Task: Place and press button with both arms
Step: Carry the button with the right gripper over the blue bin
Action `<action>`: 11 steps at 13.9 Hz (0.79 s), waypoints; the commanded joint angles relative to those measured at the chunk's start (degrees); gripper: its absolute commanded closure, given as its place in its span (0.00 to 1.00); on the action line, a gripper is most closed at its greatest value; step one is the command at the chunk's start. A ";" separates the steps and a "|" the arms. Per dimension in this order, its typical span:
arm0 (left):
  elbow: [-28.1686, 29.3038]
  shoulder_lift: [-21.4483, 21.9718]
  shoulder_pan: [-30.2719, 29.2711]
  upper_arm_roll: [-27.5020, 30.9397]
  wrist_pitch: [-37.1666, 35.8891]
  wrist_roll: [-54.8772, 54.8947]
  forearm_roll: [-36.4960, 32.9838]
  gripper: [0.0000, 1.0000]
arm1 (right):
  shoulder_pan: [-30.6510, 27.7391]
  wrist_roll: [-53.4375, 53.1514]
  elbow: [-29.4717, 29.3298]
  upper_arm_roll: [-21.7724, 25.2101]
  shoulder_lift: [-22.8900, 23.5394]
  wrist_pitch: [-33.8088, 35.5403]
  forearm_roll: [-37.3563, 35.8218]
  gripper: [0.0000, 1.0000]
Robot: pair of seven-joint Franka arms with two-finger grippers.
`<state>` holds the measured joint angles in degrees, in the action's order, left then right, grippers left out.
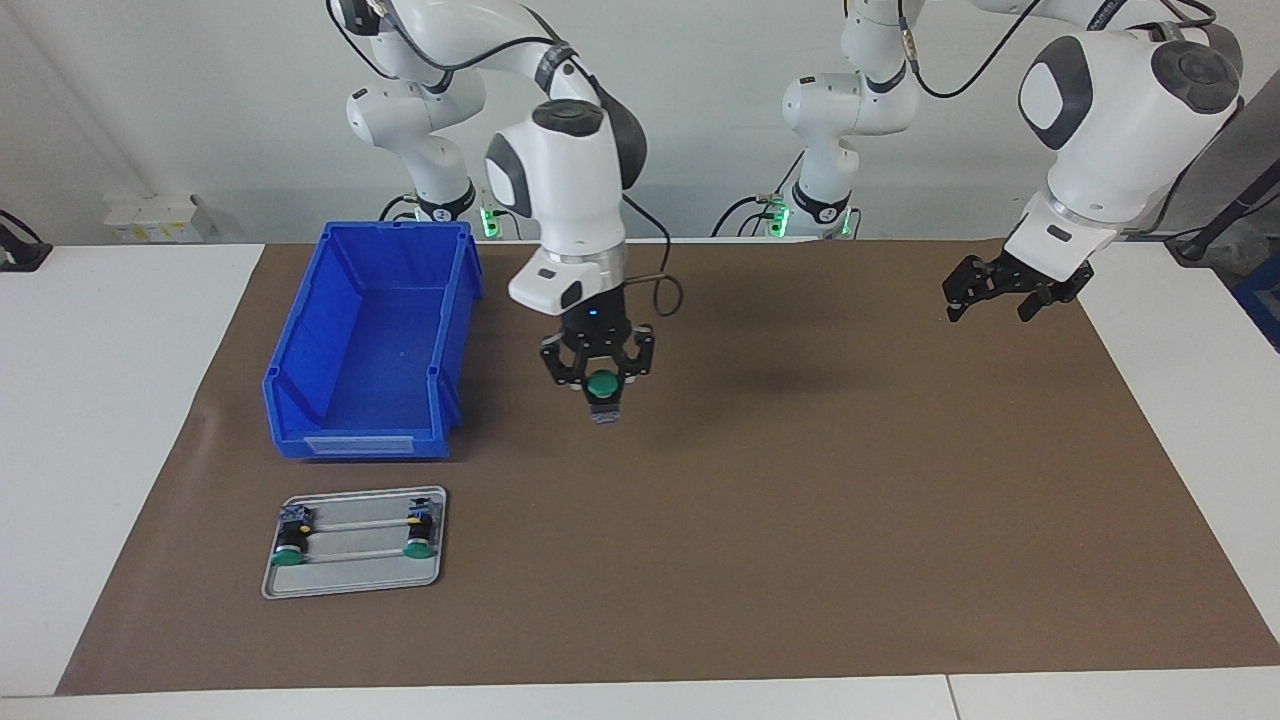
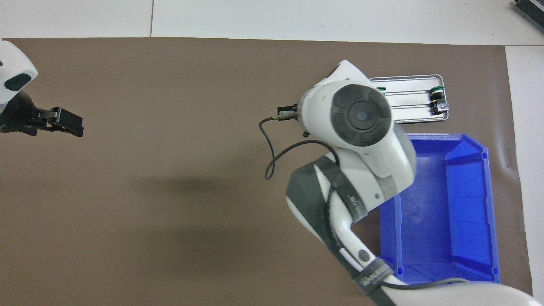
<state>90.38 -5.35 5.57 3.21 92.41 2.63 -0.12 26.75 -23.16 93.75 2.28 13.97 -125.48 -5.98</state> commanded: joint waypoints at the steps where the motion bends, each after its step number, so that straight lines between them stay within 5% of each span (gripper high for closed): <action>1: 2.26 2.01 -0.47 -0.40 1.29 -0.60 -0.85 0.00 | -8.79 10.28 10.81 -0.69 -9.63 0.23 0.52 1.00; 6: 2.26 2.10 -0.38 -0.40 1.29 -0.60 -0.85 0.00 | -22.77 31.04 21.71 -0.69 -17.21 2.18 7.01 1.00; 11: 2.26 2.10 -0.47 -0.40 1.29 -0.60 -0.85 0.00 | -26.66 35.20 41.75 -0.61 -24.42 -12.22 9.23 1.00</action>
<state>90.38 -5.07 5.57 3.21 92.43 2.62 -0.12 0.63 10.71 126.27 2.46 -5.67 -131.87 1.57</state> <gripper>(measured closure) 0.000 0.639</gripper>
